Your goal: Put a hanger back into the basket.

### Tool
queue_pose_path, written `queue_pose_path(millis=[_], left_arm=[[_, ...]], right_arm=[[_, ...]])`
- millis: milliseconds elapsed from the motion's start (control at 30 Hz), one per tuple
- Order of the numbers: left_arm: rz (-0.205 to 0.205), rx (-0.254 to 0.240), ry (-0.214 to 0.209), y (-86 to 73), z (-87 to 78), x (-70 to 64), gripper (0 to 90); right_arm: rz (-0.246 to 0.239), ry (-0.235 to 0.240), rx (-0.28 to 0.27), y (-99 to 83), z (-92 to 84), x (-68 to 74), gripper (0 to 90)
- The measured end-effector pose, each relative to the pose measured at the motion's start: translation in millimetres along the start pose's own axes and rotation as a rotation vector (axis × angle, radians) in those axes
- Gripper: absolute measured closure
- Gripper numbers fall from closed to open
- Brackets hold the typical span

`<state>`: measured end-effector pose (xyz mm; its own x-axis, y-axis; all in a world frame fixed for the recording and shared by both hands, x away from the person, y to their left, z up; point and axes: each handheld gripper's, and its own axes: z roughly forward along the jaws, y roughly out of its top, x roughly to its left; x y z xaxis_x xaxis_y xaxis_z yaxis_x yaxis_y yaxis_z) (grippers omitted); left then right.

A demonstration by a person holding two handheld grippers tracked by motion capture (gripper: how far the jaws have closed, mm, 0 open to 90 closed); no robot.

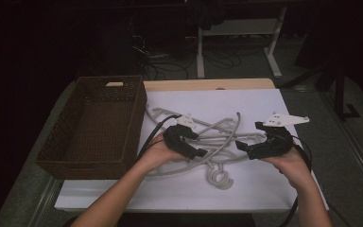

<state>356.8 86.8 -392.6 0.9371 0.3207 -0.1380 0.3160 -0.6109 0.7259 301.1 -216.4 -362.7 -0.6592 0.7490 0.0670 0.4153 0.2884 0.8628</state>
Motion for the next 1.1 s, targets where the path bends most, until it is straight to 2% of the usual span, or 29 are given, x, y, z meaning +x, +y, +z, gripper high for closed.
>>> queue_pose_path(millis=[133, 300, 400, 533, 633, 900, 967, 1100], left_arm=[[-0.007, -0.007, -0.035, -16.7, -10.1, -4.3, 22.2], [-0.008, -0.005, -0.021, -35.3, -16.1, -8.5, 20.2], [-0.019, 0.000, -0.019, -44.9, -17.2, -10.1, 20.2], [-0.012, 0.014, -0.009, -56.3, -15.8, -13.7, 19.9], [-0.016, 0.017, -0.001, -61.4, -14.2, -13.6, 20.0], [0.027, 0.050, 0.025, -65.1, -7.8, -17.3, 26.3], [0.037, 0.067, 0.026, -66.5, -5.6, -17.7, 29.7], [0.045, 0.092, 0.035, -68.5, -0.1, -16.5, 35.9]], right_arm=[[0.001, 0.002, 0.003, -1.1, 1.2, 0.0, 0.0], [0.008, 0.006, 0.010, -5.2, 4.5, 0.0, 0.0], [0.010, 0.019, 0.025, -11.7, 9.3, 3.1, 0.0], [0.012, 0.037, 0.039, -23.4, 14.1, 6.4, 0.0], [0.028, 0.046, 0.033, -35.7, 15.6, 8.4, 0.0], [0.053, 0.061, 0.020, -64.8, 18.8, 12.7, 0.0], [0.054, 0.063, 0.042, -70.1, 21.2, 14.7, 0.0], [0.013, 0.061, 0.089, -73.5, 28.3, 17.2, 0.0]])
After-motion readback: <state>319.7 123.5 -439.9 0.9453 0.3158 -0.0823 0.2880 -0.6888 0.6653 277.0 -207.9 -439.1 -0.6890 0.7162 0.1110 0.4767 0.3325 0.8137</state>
